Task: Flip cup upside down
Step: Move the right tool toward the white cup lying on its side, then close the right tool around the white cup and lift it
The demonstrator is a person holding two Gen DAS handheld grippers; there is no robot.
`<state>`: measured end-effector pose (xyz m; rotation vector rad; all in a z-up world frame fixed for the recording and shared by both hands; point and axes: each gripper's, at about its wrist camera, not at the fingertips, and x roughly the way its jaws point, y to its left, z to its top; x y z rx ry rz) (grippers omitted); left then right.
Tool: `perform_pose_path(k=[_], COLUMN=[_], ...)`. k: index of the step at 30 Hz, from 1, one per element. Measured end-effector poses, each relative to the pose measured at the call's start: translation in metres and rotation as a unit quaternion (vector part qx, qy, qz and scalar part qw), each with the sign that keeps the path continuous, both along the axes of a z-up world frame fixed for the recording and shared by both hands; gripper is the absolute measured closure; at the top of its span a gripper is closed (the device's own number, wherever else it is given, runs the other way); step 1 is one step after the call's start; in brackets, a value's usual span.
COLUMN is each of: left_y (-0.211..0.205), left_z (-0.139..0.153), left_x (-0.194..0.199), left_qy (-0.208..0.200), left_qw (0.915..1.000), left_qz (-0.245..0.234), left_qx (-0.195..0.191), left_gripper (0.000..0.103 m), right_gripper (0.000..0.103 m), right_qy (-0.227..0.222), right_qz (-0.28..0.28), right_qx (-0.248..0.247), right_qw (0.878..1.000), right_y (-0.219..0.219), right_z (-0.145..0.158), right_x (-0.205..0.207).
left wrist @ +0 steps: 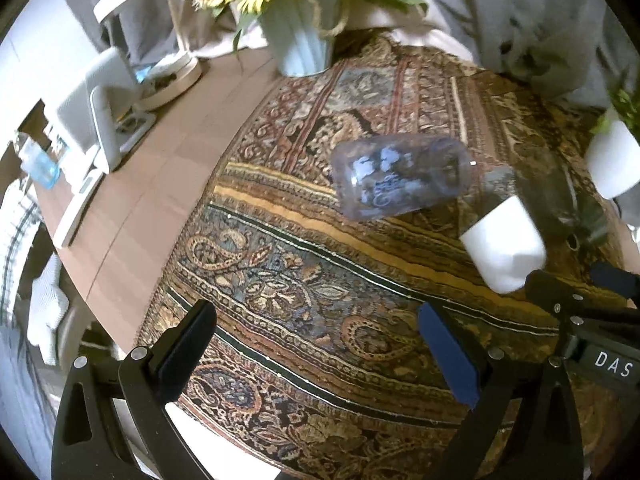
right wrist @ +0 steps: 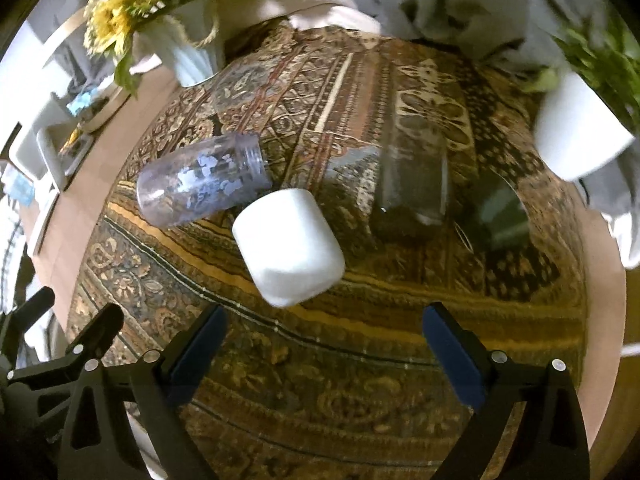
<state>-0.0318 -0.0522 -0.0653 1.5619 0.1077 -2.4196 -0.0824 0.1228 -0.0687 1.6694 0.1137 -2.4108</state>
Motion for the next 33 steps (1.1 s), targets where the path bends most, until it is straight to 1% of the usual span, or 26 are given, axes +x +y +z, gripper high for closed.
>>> perform_pose_path(k=[4,8,9,15,16,20,22,28,33], left_y=[-0.004,-0.006,-0.006,-0.005,-0.006,-0.011,-0.014,-0.017,-0.019], left_z=[-0.013,-0.022,-0.024,-0.029,-0.03,-0.032,-0.032,-0.028,-0.02], left_x=[-0.005,-0.008,-0.009,-0.014,-0.015,-0.018,-0.018,-0.02,-0.022], left_qy=[-0.011,-0.02,-0.021,-0.025,-0.026,-0.029,-0.028,-0.024,-0.017], left_qw=[0.9998,0.9995,0.9995,0.9995,0.9994,0.9993,0.9993,0.9997,0.9997], left_qz=[0.016,0.024,0.025,0.022,0.022,0.023,0.023,0.007,-0.017], left_qx=[0.002,0.001,0.003,0.0,0.0,0.001,0.001,0.0,0.004], left_gripper=[0.0,0.0,0.0,0.0,0.0,0.0,0.0,0.0,0.0], right_gripper=[0.007,0.008,0.008,0.014,0.017,0.028,0.031,0.032,0.032], right_qy=[-0.011,-0.01,-0.016,-0.023,-0.023,-0.032,-0.033,-0.031,-0.021], right_qz=[0.025,0.044,0.049,0.066,0.067,0.062,0.057,0.034,-0.001], right_qx=[0.007,0.016,0.02,0.025,0.024,0.019,0.015,0.009,0.004], right_qw=[1.0,0.999,0.998,0.997,0.997,0.997,0.998,0.999,1.0], right_y=[-0.01,-0.017,-0.019,-0.026,-0.027,-0.03,-0.031,-0.031,-0.023], right_z=[-0.014,-0.021,-0.022,-0.032,-0.033,-0.038,-0.039,-0.038,-0.026], right_x=[-0.014,-0.022,-0.024,-0.035,-0.035,-0.037,-0.036,-0.035,-0.024])
